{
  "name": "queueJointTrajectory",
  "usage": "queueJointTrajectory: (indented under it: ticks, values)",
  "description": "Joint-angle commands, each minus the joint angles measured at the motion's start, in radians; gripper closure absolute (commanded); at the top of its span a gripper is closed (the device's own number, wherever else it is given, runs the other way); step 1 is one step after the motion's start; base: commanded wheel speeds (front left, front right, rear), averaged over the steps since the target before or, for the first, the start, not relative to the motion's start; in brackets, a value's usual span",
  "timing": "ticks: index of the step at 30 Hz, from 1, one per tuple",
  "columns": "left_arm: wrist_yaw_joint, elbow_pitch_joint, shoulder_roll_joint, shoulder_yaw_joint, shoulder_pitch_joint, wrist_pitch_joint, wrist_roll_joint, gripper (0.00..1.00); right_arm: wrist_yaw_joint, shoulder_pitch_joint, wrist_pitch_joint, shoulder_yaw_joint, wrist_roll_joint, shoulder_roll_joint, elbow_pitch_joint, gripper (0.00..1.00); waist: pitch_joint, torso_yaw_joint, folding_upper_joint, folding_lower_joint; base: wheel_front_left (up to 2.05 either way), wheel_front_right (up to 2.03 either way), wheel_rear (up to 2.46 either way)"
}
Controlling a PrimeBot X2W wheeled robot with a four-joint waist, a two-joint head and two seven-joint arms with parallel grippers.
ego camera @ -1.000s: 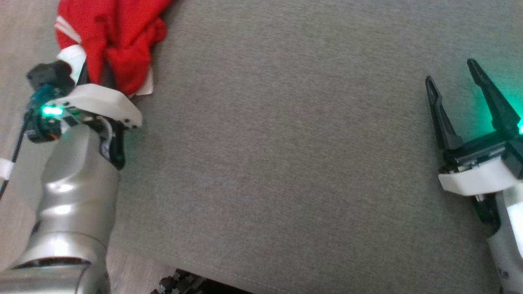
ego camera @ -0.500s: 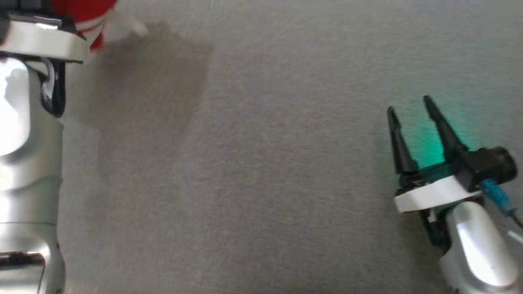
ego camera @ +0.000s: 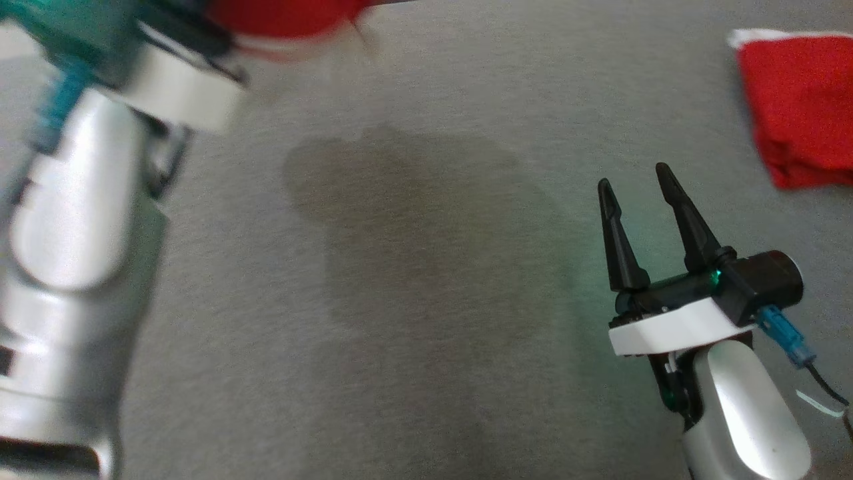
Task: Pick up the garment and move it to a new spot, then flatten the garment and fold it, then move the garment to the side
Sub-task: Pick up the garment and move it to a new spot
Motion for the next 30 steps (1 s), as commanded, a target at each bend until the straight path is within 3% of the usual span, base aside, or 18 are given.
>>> queueJointTrajectory:
  ticks: [1, 8, 9, 10, 11, 14, 20, 26, 30]
  values:
    - [-0.004, -0.027, 0.021, 0.012, 0.013, -0.003, 0.008, 1.0, -0.001, -0.003, 0.001, 0.02, 0.001, 0.012, -0.036, 0.0, 0.021, -0.084, -0.0001, 0.0002, 0.0, 0.0, 0.0]
    - [0.004, 0.101, -0.096, -0.149, 0.26, -0.077, 0.011, 1.0, -0.001, 0.0, 0.001, 0.015, 0.034, 0.019, -0.059, 0.0, 0.107, -0.16, -0.0001, 0.0002, 0.0, 0.0, 0.0]
    - [0.003, 0.124, -0.123, -0.167, 0.297, -0.088, -0.004, 0.76, -0.001, 0.001, 0.001, 0.012, 0.041, 0.019, -0.061, 0.0, 0.115, -0.161, -0.0001, 0.0002, 0.0, 0.0, 0.0]
    - [0.002, 0.143, -0.15, -0.177, 0.331, -0.099, -0.027, 0.21, -0.001, 0.003, 0.001, 0.008, 0.046, 0.019, -0.065, 0.0, 0.12, -0.159, -0.0001, 0.0002, 0.0, 0.0, 0.0]
    - [0.002, 0.154, -0.17, -0.184, 0.359, -0.109, -0.043, 0.0, -0.001, 0.005, 0.001, 0.002, 0.048, 0.019, -0.068, 0.0, 0.123, -0.153, -0.0001, 0.0002, 0.0, 0.0, 0.0]
    - [0.004, 0.148, -0.206, -0.213, 0.421, -0.122, -0.069, 0.0, -0.001, 0.018, 0.001, -0.028, 0.047, 0.019, -0.073, 0.0, 0.116, -0.107, -0.0001, 0.0002, 0.0, 0.0, 0.0]
    - [0.061, -0.034, -0.228, -0.178, 0.547, -0.123, -0.098, 0.0, -0.001, 0.052, 0.001, -0.068, 0.027, 0.019, -0.054, 0.0, 0.025, 0.036, -0.0001, 0.0002, 0.0, 0.0, 0.0]
    - [0.153, -0.127, -0.231, -0.042, 0.705, -0.124, -0.119, 0.0, -0.001, 0.105, 0.001, -0.099, 0.018, 0.019, -0.005, 0.0, -0.118, 0.164, -0.0001, 0.0002, 0.0, 0.0, 0.0]
    - [0.175, -0.158, -0.231, 0.043, 0.781, -0.124, -0.113, 0.0, -0.001, 0.141, 0.001, -0.106, 0.024, 0.019, 0.021, 0.0, -0.178, 0.205, -0.0001, 0.0002, 0.0, 0.0, 0.0]
